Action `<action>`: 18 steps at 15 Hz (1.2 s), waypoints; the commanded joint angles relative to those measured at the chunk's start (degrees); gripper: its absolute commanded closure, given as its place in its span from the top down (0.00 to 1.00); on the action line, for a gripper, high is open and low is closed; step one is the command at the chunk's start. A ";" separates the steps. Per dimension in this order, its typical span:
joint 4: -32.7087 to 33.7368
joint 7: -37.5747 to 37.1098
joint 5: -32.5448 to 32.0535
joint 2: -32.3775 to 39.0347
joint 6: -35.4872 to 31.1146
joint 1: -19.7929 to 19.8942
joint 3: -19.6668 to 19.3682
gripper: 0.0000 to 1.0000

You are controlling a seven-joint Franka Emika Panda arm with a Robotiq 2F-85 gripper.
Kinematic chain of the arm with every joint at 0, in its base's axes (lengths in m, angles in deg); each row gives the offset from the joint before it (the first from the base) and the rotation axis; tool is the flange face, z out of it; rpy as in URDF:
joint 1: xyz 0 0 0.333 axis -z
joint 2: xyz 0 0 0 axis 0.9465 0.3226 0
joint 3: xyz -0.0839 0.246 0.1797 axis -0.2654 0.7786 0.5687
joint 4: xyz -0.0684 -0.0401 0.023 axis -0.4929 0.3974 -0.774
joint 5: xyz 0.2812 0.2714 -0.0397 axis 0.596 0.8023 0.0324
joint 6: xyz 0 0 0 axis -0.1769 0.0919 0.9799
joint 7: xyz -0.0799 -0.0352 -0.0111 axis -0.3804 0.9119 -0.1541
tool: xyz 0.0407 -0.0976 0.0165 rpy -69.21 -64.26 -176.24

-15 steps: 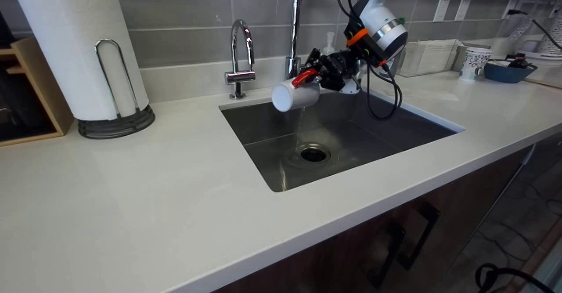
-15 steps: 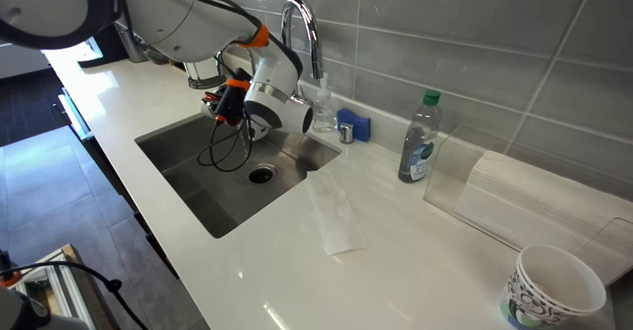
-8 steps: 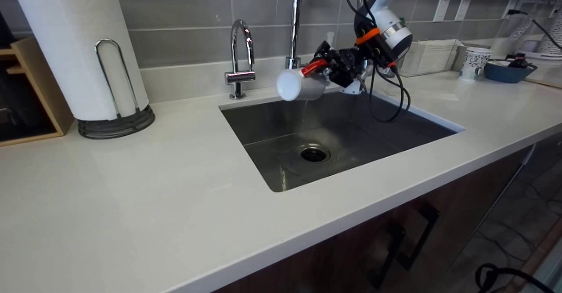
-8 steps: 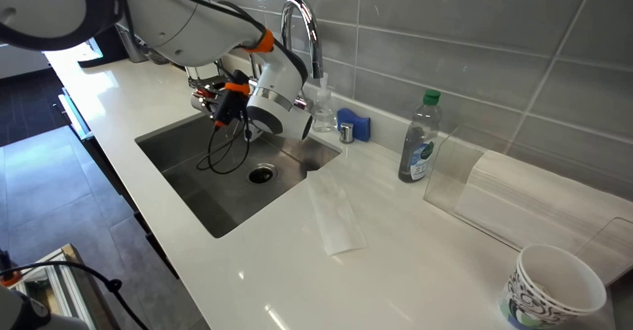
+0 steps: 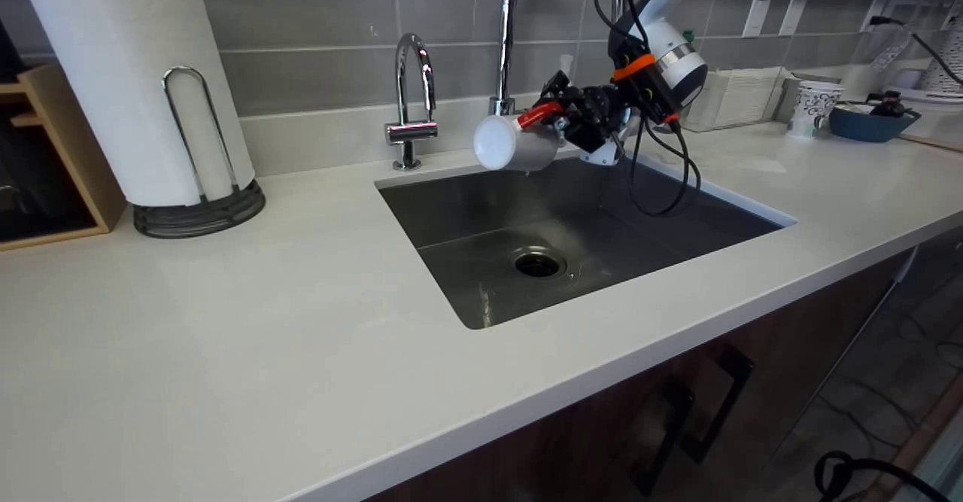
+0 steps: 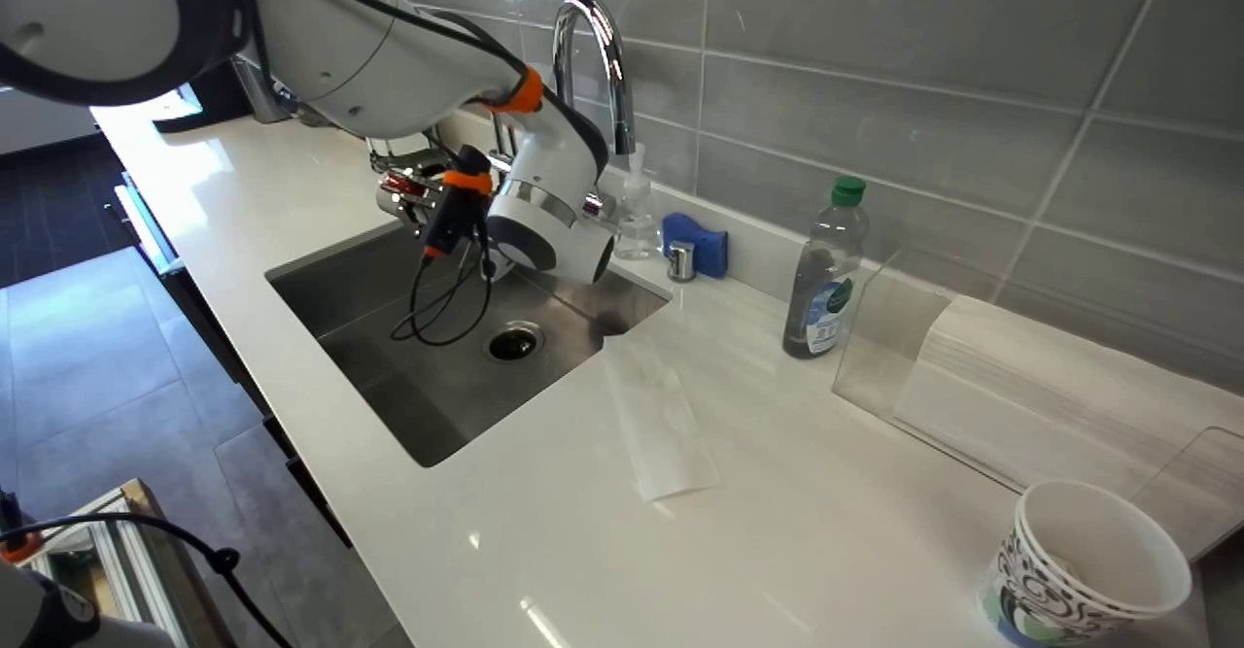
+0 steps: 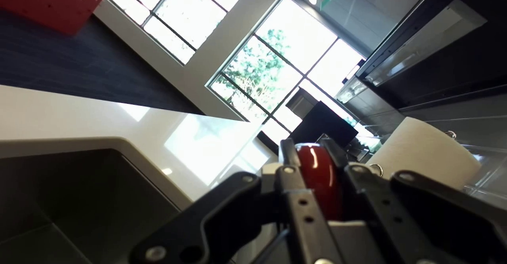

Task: Pour the liquid out of the mug in the sink then place the mug on the right side of the counter.

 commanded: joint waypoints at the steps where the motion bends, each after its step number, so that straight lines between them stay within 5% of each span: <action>1: -1.69 0.74 1.42 -2.14 -5.30 -2.75 -2.15 0.05; 4: -0.48 -0.31 -0.11 -1.12 -3.73 -2.38 -1.53 0.05; 11: -3.79 -1.78 -3.05 -5.27 -24.03 -7.99 -3.96 0.05; 18: -9.16 -11.58 -16.55 -12.45 -43.19 -13.23 -4.12 0.05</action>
